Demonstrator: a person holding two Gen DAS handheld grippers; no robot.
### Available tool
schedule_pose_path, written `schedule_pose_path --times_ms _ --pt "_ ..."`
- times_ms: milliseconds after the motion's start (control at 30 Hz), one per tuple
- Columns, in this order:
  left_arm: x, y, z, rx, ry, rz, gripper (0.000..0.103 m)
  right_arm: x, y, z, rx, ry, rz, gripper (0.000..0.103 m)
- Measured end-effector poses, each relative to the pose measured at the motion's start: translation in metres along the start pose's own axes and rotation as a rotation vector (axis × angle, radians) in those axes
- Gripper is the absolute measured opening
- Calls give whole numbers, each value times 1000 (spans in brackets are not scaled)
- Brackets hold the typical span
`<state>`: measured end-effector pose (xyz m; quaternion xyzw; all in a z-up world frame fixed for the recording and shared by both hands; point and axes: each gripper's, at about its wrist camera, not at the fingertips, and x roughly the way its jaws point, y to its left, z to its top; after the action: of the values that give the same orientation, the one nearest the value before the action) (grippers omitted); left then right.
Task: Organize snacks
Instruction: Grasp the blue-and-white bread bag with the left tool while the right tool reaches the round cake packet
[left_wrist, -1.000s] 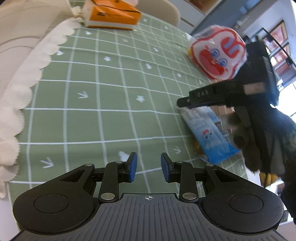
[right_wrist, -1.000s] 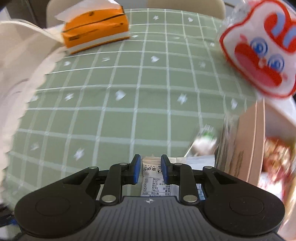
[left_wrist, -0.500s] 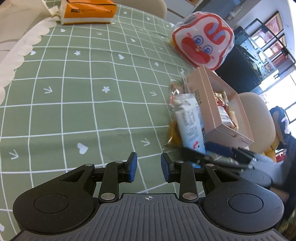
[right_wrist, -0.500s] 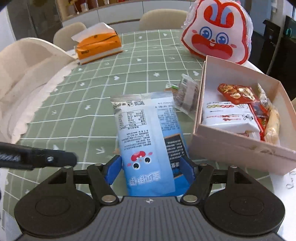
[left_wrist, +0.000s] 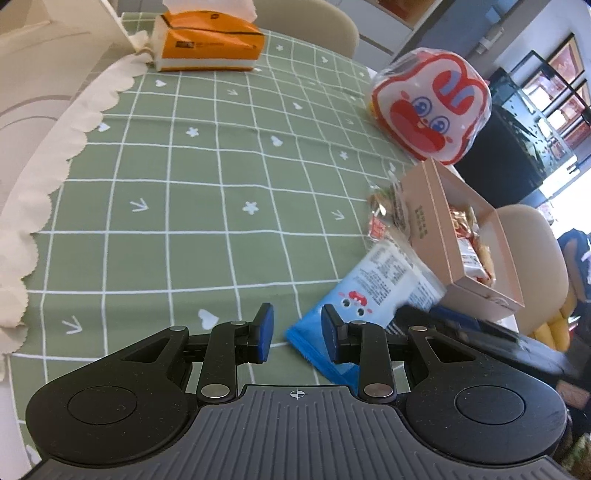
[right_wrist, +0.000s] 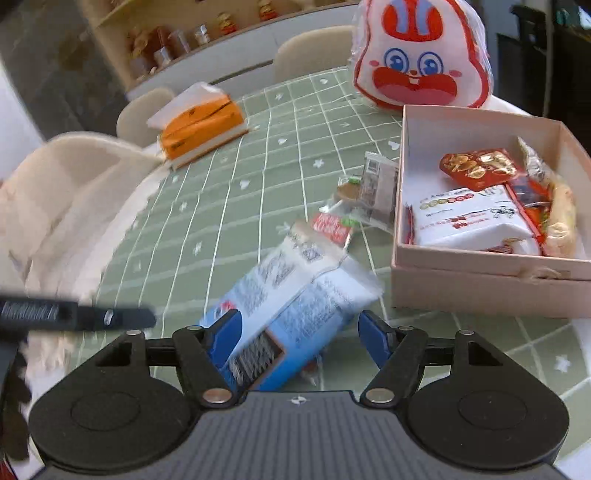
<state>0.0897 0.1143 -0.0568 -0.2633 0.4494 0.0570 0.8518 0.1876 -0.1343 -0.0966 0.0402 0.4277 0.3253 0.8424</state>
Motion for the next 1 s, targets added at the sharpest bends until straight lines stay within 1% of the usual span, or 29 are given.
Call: schedule_pose_path --times_ms 33,100,167,233,267,300,333,400,433,467,533,600,633,700,767,800,900,1000 --pt "-2 2 0 -3 -4 4 32 4 3 1 -19 -16 8 70" --pt "-5 8 1 -9 -10 15 32 16 24 5 -122 -24 26 69" --pt "-7 14 2 -12 -13 24 32 23 47 4 -229 -18 77 69" --pt "-9 19 2 -11 -13 26 32 18 58 3 -272 -41 89 69" --pt "-9 21 2 -10 -12 26 32 14 58 2 -270 -66 88 69" --pt "-9 23 2 -8 -11 25 32 13 57 3 -254 -86 68 70" --pt "-8 24 1 -4 -9 23 32 11 53 3 -229 -106 21 71" --pt "-6 25 -1 1 -3 19 32 12 43 0 -175 -119 -90 71" --pt "-5 26 -1 3 0 19 32 15 37 -2 -131 -111 -132 71" --pt "-4 25 -2 7 3 21 32 20 29 -2 -75 -88 -154 71" --pt "-2 24 -3 22 8 33 32 31 20 -3 23 -48 -149 71" --pt "0 21 -3 39 16 34 32 39 19 -2 82 -44 -143 71" --pt "1 20 -4 46 20 32 32 43 22 -2 82 -45 -144 73" --pt "5 16 -3 60 29 31 32 51 33 -2 13 -47 -192 73" --pt "8 13 -4 73 36 27 32 55 47 -8 -95 -19 -246 65" --pt "10 11 -4 78 39 23 32 53 48 -11 -118 -18 -252 63" --pt "14 6 -6 92 43 14 32 38 44 -23 -130 1 -233 62" --pt "16 4 -7 103 45 17 32 20 36 -37 -125 13 -238 61"
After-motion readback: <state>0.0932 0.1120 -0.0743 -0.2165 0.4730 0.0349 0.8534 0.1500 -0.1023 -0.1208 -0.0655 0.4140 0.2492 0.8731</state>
